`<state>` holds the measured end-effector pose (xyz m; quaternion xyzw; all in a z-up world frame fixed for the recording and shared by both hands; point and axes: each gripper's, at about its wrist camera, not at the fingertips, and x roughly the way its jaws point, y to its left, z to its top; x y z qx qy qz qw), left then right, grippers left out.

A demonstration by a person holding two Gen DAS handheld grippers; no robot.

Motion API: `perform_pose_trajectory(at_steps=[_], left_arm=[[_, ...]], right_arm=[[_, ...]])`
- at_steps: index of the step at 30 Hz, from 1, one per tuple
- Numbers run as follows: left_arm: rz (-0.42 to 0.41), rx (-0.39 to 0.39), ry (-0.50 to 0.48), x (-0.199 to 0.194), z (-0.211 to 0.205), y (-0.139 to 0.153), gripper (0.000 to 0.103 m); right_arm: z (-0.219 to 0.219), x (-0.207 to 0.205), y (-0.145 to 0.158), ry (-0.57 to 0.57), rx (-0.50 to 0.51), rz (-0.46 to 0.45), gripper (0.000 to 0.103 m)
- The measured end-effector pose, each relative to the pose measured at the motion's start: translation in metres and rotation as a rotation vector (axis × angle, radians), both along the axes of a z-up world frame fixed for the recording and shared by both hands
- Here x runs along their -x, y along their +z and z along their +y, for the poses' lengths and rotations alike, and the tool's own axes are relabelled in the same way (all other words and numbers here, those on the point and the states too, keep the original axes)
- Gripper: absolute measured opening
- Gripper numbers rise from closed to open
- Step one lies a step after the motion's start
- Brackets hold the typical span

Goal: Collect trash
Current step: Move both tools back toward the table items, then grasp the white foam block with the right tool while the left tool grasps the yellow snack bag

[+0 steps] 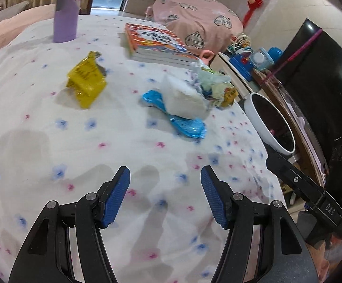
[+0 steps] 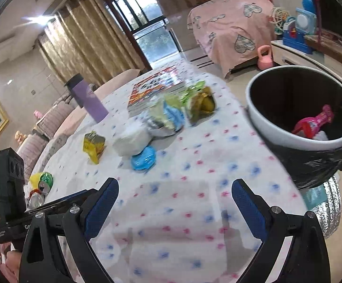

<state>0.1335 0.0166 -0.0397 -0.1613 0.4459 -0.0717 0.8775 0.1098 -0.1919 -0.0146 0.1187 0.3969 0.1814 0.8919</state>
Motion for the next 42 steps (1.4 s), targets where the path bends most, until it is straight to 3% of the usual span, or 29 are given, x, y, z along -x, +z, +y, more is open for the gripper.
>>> perform_pose_trajectory(at_steps=[17,23,31,33,34,35,36,37,42], left_arm=[[-0.015,-0.01,0.122,-0.009,0.058,0.002,0.064],[-0.035,-0.037,0.158,-0.034,0.081,0.007,0.065],[-0.045,-0.063,0.149,-0.08,0.095,0.001,0.066],[-0.043,-0.086,0.144,-0.088,0.094,-0.003,0.061],[-0.042,-0.091,0.138,-0.091,0.094,-0.005,0.053],[-0.034,-0.09,0.125,-0.094,0.093,-0.007,0.039],[-0.023,-0.09,0.114,-0.096,0.092,-0.01,0.039],[-0.032,-0.097,0.114,-0.094,0.092,-0.01,0.039],[-0.05,-0.089,0.093,-0.081,0.086,-0.004,0.036]], right_arm=[[0.057,-0.021,0.001,0.103,0.02,-0.01,0.094],[0.081,-0.037,-0.001,0.137,0.027,-0.004,0.087],[0.11,-0.073,-0.01,0.144,0.059,0.037,0.086],[0.113,-0.08,-0.014,0.14,0.074,0.051,0.086],[0.115,-0.084,-0.017,0.137,0.079,0.059,0.085],[0.116,-0.088,-0.02,0.132,0.084,0.067,0.077],[0.117,-0.09,-0.022,0.129,0.087,0.072,0.07],[0.117,-0.092,-0.024,0.128,0.091,0.078,0.053],[0.114,-0.082,-0.025,0.138,0.105,0.058,0.051]])
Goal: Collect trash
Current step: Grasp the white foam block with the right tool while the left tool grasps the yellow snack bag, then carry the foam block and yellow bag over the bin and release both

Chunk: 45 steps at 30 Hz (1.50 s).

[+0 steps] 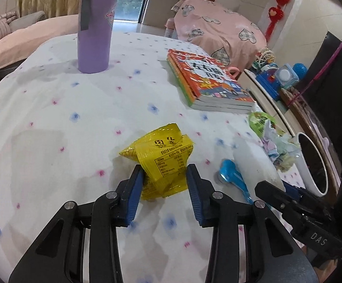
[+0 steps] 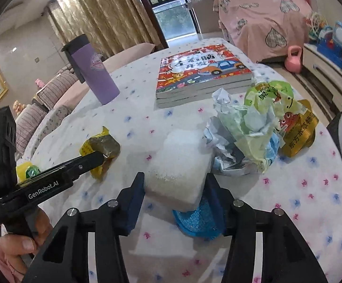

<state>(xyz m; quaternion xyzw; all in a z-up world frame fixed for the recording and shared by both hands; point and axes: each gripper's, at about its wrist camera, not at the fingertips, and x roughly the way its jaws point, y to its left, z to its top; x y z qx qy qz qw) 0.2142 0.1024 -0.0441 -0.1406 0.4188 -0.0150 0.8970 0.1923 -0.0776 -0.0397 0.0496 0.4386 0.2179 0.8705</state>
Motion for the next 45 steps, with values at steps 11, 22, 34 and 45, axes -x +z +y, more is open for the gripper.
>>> perform_pose_trajectory(at_steps=[11,22,34,45], left_arm=[[-0.021,0.072,-0.07,0.046,-0.038,0.017,0.034],[-0.042,0.09,-0.209,0.064,-0.101,0.035,0.033],[-0.06,0.075,-0.331,0.062,-0.161,0.049,0.033],[-0.073,0.059,-0.425,0.049,-0.215,0.058,0.033]], right_arm=[[-0.03,0.045,0.032,0.016,-0.084,-0.052,0.051],[-0.09,0.077,0.038,-0.08,-0.109,-0.065,0.051],[-0.158,0.088,0.046,-0.206,-0.116,-0.099,0.051],[-0.211,0.088,0.058,-0.295,-0.114,-0.135,0.051]])
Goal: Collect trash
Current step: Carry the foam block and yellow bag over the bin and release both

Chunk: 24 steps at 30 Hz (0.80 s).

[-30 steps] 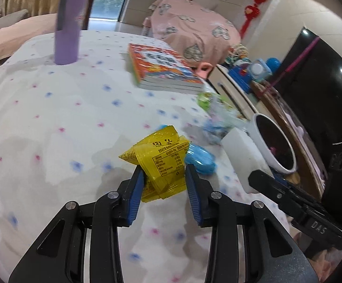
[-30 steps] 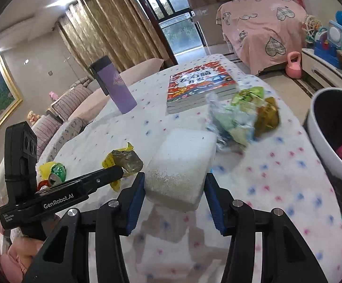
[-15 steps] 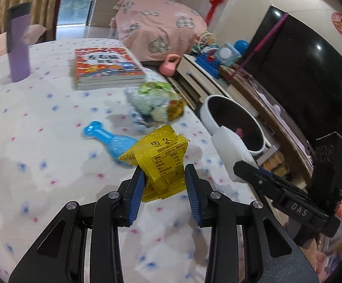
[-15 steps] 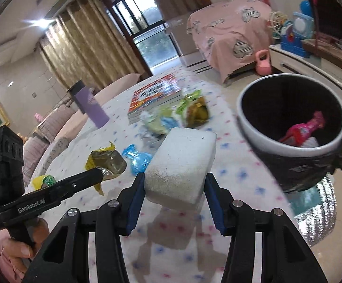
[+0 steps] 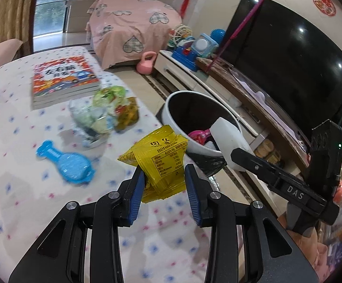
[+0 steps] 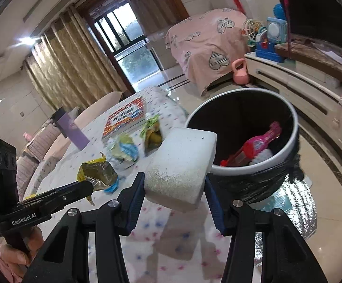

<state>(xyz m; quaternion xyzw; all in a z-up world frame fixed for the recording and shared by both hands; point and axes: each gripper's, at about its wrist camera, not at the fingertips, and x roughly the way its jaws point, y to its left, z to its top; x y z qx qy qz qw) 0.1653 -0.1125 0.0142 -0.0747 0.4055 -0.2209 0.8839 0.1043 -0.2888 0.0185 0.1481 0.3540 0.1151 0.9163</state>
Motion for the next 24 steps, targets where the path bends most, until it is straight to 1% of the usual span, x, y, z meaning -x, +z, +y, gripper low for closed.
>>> perform_pose_trajectory(at_steps=[4,15,24], left_arm=[[-0.005,0.004,-0.027,-0.008,-0.015,0.003,0.033],[-0.016,-0.022,-0.077,-0.036,-0.055,0.01,0.033],[-0.007,-0.048,-0.09,-0.066,-0.083,0.004,0.033]], right_arm=[[-0.015,-0.003,0.002,-0.026,0.003,-0.004,0.051],[-0.047,-0.022,0.007,-0.065,0.023,-0.009,0.051],[-0.064,-0.043,0.008,-0.072,0.041,-0.003,0.052]])
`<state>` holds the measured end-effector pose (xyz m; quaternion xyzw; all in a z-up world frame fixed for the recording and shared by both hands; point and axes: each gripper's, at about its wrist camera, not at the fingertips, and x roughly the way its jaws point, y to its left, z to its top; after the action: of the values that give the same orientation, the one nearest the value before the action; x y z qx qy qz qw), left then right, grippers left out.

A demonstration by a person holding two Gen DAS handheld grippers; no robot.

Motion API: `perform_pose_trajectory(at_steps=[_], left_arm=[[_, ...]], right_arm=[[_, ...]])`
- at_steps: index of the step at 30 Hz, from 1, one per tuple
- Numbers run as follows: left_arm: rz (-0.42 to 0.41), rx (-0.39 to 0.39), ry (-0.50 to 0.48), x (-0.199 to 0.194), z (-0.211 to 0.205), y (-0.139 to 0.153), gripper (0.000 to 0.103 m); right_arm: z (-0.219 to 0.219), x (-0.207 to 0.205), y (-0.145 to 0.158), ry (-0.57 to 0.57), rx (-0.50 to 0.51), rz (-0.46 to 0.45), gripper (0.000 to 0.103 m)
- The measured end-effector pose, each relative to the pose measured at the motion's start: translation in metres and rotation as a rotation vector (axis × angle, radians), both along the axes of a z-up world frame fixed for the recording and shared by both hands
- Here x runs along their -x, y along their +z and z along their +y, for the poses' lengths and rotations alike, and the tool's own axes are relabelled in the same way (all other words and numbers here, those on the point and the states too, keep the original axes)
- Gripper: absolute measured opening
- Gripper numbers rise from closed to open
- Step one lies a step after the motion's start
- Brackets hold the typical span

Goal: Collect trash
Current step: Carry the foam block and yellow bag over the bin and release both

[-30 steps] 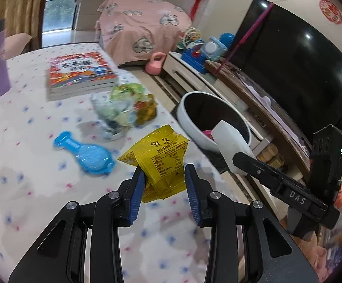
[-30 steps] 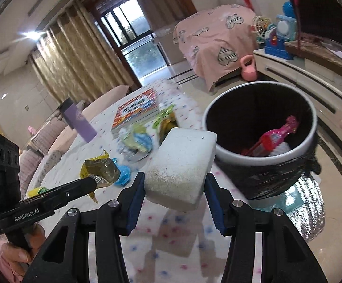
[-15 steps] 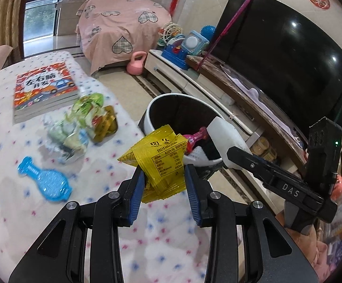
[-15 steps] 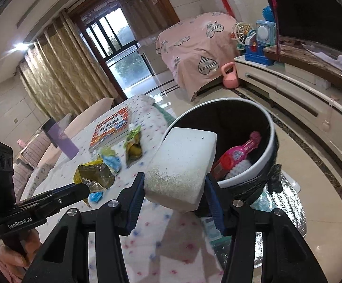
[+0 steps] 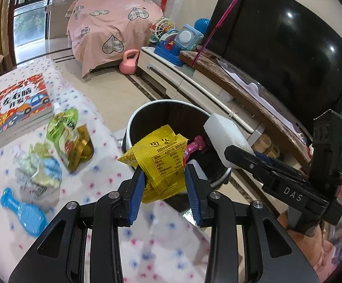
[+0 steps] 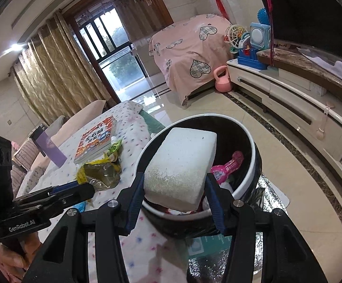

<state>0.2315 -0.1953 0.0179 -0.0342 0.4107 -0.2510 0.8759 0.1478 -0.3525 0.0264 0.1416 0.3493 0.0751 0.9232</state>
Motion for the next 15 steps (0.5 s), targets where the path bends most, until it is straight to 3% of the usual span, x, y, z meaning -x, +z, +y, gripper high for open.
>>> perform_pose_trajectory(at_steps=[15], left_arm=[[0.033,-0.04,-0.032,-0.035,-0.034,-0.011,0.035]], right_arm=[[-0.017,-0.038,-0.007,-0.002,0.04,0.039,0.055]])
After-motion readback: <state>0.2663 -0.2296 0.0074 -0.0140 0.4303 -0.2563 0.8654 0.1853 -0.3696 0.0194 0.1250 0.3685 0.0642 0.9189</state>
